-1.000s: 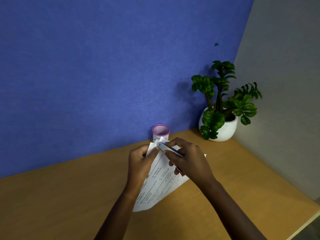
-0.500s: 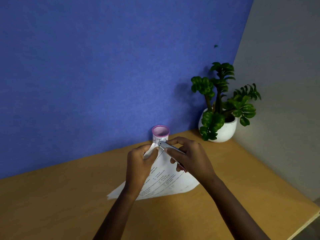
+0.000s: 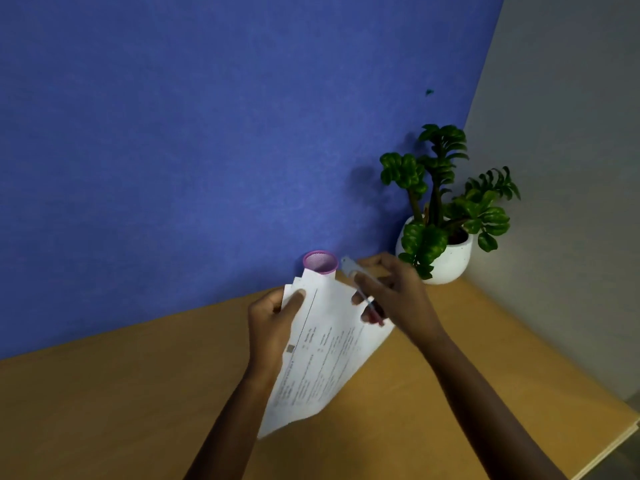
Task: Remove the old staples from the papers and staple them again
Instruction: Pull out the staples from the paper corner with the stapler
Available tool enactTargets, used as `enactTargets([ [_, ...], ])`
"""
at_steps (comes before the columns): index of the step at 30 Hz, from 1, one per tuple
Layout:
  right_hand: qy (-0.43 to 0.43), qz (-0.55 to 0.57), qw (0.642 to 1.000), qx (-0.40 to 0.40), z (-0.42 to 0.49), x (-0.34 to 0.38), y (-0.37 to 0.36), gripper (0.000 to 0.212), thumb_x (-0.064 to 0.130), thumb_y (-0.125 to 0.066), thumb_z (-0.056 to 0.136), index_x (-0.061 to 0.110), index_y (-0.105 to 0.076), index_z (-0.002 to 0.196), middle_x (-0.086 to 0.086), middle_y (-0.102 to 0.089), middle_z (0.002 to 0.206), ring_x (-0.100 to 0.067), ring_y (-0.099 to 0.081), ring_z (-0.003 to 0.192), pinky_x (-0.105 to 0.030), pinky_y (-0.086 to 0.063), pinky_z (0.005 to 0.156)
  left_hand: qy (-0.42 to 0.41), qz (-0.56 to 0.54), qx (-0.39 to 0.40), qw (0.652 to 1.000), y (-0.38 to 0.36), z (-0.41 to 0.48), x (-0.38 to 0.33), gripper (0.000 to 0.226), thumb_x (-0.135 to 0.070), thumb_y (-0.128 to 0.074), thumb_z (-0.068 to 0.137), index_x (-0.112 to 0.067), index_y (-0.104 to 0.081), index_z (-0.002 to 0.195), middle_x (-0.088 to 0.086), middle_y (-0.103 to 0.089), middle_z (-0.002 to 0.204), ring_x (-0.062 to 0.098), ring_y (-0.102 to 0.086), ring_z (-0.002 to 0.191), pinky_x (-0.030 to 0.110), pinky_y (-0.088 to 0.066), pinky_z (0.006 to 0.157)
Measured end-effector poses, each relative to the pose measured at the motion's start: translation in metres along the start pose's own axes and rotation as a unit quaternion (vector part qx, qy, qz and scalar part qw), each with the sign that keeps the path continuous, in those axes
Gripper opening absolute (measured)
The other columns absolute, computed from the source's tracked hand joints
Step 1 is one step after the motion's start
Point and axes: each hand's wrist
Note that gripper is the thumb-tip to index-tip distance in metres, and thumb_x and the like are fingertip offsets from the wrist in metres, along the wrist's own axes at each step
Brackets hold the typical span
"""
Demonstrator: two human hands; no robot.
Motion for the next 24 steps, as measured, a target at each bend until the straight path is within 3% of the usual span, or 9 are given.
enactTargets([
  [4,-0.126,0.035,0.989,0.068,-0.014,-0.016,-0.026,0.019,0.022,-0.057,0.089,0.02,-0.05,0.106,0.006,-0.067,0.066,-0.007,-0.062,0.039,-0.016,-0.051,0.04,0.14,-0.126,0.04,0.981,-0.006,0.001,-0.008,0.032,-0.019,-0.057,0.087,0.007,-0.06,0.105,0.032,-0.061,0.102,0.046,-0.056,0.087,0.059,-0.046,0.087],
  [7,-0.163,0.057,0.982,0.076,-0.015,-0.02,-0.034,0.012,0.019,-0.056,0.089,0.023,-0.052,0.101,0.007,-0.066,0.067,-0.004,-0.062,0.039,-0.013,-0.051,0.041,0.186,-0.133,-0.002,0.974,-0.007,0.005,-0.005,0.025,-0.018,-0.058,0.088,0.001,-0.063,0.103,0.024,-0.065,0.108,0.042,-0.063,0.089,0.053,-0.051,0.086],
  [9,-0.167,0.07,0.981,0.072,-0.014,-0.02,-0.033,0.003,0.019,-0.054,0.09,0.022,-0.055,0.092,0.004,-0.067,0.07,-0.003,-0.062,0.04,-0.013,-0.051,0.042,0.209,-0.157,-0.004,0.965,-0.009,0.008,-0.003,0.022,-0.016,-0.058,0.088,0.0,-0.062,0.102,0.022,-0.064,0.11,0.031,-0.064,0.082,0.043,-0.052,0.077],
  [12,-0.167,0.09,0.98,0.059,-0.011,-0.016,-0.031,0.01,0.022,-0.055,0.09,0.028,-0.054,0.082,0.004,-0.068,0.071,-0.003,-0.063,0.042,-0.013,-0.05,0.042,0.235,-0.195,-0.013,0.952,-0.009,0.012,-0.005,0.029,-0.016,-0.057,0.088,0.003,-0.058,0.11,0.022,-0.062,0.116,0.028,-0.062,0.084,0.038,-0.051,0.076],
  [14,-0.16,0.085,0.982,0.056,-0.009,-0.013,-0.03,0.007,0.024,-0.055,0.089,0.029,-0.054,0.084,0.004,-0.068,0.072,-0.003,-0.063,0.042,-0.012,-0.049,0.042,0.24,-0.228,-0.027,0.943,-0.01,0.014,-0.01,0.035,-0.017,-0.055,0.09,0.004,-0.055,0.118,0.021,-0.06,0.122,0.029,-0.061,0.092,0.038,-0.05,0.078],
  [18,-0.126,0.072,0.988,0.06,-0.006,-0.005,-0.029,0.007,0.023,-0.055,0.09,0.022,-0.052,0.096,0.005,-0.066,0.07,-0.002,-0.061,0.04,-0.013,-0.05,0.042,0.199,-0.279,-0.058,0.938,-0.016,0.022,-0.02,0.021,-0.016,-0.053,0.091,-0.003,-0.054,0.107,0.022,-0.057,0.127,0.026,-0.06,0.089,0.042,-0.05,0.082],
  [21,-0.08,0.034,0.995,0.042,-0.008,-0.001,-0.031,0.025,0.026,-0.061,0.085,0.013,-0.056,0.106,0.001,-0.066,0.074,0.001,-0.059,0.041,-0.009,-0.047,0.041,0.196,-0.287,-0.059,0.936,-0.022,0.019,-0.021,0.029,-0.019,-0.053,0.091,0.003,-0.057,0.108,0.026,-0.059,0.12,0.035,-0.059,0.1,0.05,-0.045,0.094],
  [22,-0.06,0.013,0.998,0.035,-0.009,0.0,-0.031,0.034,0.029,-0.067,0.081,0.012,-0.057,0.108,0.0,-0.066,0.076,0.0,-0.059,0.044,-0.01,-0.046,0.042,0.19,-0.287,-0.057,0.937,-0.024,0.017,-0.021,0.027,-0.019,-0.053,0.091,0.004,-0.06,0.102,0.026,-0.063,0.108,0.033,-0.062,0.091,0.05,-0.047,0.09],
  [24,-0.016,-0.056,0.998,0.024,-0.013,0.0,-0.034,0.049,0.032,-0.075,0.071,0.016,-0.056,0.114,0.0,-0.066,0.084,-0.006,-0.062,0.059,-0.016,-0.048,0.049,0.169,-0.278,-0.06,0.944,-0.026,0.015,-0.019,0.02,-0.017,-0.053,0.091,-0.003,-0.062,0.08,0.013,-0.068,0.073,0.019,-0.066,0.061,0.038,-0.053,0.069],
])
Point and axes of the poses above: each hand's wrist, its own z-axis towards the middle knuckle, its own y-axis out of the back of the hand, x = y × z
